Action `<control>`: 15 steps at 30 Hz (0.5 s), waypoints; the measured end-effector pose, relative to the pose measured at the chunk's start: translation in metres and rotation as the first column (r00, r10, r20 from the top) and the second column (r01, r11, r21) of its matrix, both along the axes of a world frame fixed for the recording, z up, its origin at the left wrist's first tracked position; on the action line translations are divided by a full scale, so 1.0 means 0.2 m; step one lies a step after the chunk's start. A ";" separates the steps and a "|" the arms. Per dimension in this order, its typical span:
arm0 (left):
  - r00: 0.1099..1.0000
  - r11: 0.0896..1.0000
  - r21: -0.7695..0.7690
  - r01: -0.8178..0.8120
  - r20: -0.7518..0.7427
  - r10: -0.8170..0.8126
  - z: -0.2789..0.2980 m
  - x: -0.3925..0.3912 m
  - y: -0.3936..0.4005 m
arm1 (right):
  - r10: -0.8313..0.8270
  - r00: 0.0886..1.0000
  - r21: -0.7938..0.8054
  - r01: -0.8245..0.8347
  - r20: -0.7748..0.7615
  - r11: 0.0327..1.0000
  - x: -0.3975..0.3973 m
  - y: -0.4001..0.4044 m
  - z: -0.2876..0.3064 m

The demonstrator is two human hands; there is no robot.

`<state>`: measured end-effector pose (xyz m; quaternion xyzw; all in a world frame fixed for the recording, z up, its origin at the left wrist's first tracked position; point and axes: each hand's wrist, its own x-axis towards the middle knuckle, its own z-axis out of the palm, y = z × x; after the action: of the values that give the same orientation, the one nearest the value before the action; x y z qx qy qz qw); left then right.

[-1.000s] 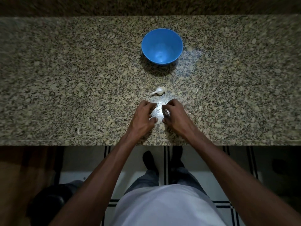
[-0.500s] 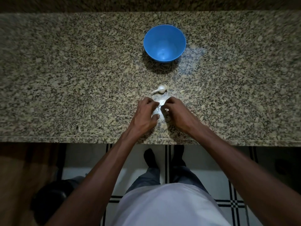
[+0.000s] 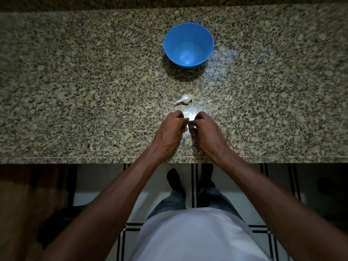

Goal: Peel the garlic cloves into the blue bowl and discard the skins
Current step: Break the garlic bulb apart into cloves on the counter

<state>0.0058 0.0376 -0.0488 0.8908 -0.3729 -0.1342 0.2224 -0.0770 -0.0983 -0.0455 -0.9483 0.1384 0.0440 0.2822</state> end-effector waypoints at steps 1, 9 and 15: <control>1.000 1.000 0.000 -0.008 0.003 0.008 0.00 -0.01 -0.01 | 0.002 1.000 -0.009 -0.002 0.003 1.000 -0.01 0.01 0.00; 0.990 0.991 0.013 -0.132 0.051 0.132 -0.03 -0.08 -0.01 | 0.018 0.997 -0.130 -0.008 0.076 0.991 -0.02 0.08 0.00; 0.982 0.990 0.032 -0.141 0.128 0.136 -0.12 -0.09 -0.03 | 0.060 0.990 -0.138 -0.043 0.125 0.989 -0.01 0.03 0.00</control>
<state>-0.0119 0.0321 -0.0727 0.9255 -0.3206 -0.0695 0.1891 -0.0800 -0.0932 -0.0455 -0.9694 0.0981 -0.0195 0.2243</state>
